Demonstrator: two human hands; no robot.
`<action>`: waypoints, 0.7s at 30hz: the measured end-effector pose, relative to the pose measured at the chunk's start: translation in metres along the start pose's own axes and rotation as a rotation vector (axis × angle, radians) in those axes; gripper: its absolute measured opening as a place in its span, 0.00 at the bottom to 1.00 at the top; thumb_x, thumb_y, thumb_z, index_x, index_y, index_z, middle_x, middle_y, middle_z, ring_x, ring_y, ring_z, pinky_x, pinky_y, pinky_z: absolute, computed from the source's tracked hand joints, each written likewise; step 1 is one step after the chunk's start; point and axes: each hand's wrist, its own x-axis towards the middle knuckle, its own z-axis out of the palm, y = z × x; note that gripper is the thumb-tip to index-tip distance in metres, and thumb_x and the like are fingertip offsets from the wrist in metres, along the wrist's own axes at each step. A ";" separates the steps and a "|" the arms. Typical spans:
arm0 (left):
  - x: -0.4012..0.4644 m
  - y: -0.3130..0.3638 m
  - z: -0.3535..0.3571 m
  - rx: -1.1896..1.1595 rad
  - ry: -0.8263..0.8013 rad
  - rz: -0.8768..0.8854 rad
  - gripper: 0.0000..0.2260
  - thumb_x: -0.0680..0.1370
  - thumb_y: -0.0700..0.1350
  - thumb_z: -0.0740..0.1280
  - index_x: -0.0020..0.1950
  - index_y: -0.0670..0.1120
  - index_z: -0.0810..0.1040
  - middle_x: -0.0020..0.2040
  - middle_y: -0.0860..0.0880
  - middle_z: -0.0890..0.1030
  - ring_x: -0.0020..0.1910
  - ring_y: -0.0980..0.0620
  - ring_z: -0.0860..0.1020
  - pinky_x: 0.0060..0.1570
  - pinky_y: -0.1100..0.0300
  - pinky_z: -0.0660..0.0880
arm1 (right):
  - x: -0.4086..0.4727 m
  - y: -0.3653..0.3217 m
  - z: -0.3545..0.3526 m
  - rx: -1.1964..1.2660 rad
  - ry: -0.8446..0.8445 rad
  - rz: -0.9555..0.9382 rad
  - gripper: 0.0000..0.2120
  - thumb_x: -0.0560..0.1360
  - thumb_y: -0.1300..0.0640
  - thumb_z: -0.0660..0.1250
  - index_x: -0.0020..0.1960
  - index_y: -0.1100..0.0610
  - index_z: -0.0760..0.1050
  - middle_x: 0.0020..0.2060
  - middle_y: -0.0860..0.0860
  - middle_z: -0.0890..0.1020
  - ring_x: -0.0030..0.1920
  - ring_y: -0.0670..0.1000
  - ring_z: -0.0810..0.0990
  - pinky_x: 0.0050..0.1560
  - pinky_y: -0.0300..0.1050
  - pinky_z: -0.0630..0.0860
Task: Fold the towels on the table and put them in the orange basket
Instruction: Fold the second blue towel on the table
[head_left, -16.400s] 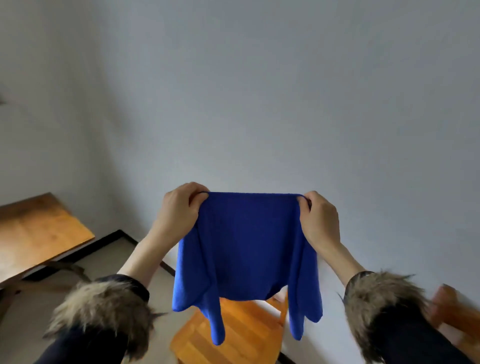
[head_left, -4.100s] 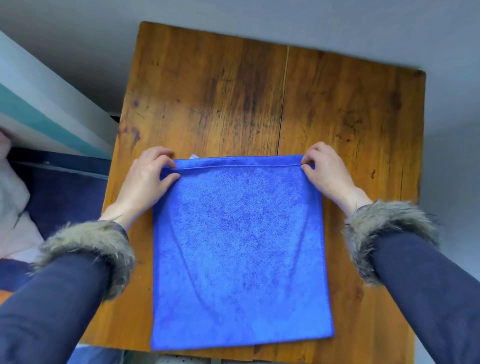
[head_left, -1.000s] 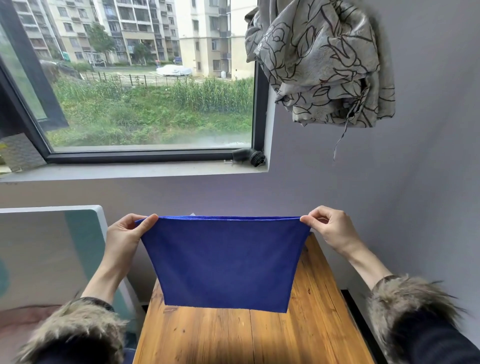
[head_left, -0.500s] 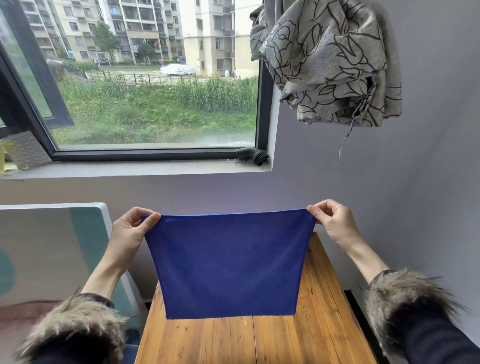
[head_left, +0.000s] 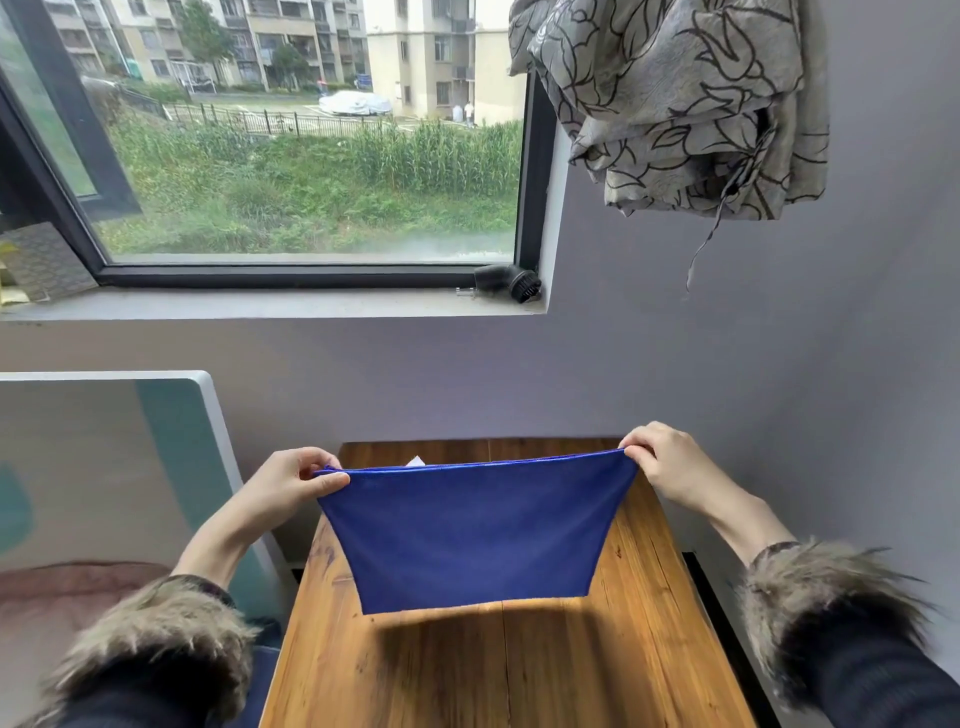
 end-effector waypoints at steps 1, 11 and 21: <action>-0.002 0.001 0.002 -0.039 0.008 0.010 0.06 0.74 0.38 0.69 0.38 0.42 0.75 0.27 0.56 0.77 0.31 0.59 0.72 0.33 0.69 0.68 | -0.001 0.000 0.001 0.031 0.022 0.014 0.09 0.78 0.63 0.59 0.48 0.60 0.79 0.45 0.53 0.77 0.51 0.54 0.76 0.47 0.37 0.63; -0.025 0.003 0.014 -0.674 -0.069 -0.052 0.27 0.52 0.59 0.81 0.33 0.46 0.70 0.30 0.50 0.73 0.28 0.56 0.71 0.26 0.67 0.68 | -0.027 0.005 0.010 0.614 0.019 0.141 0.10 0.79 0.61 0.60 0.42 0.59 0.77 0.37 0.51 0.79 0.38 0.48 0.75 0.39 0.35 0.73; -0.017 -0.018 0.026 -0.457 -0.054 -0.173 0.20 0.57 0.55 0.77 0.28 0.50 0.66 0.28 0.51 0.65 0.26 0.55 0.62 0.25 0.64 0.58 | -0.025 0.035 0.009 0.771 -0.455 0.319 0.20 0.61 0.41 0.76 0.39 0.56 0.78 0.37 0.55 0.75 0.36 0.49 0.72 0.36 0.37 0.75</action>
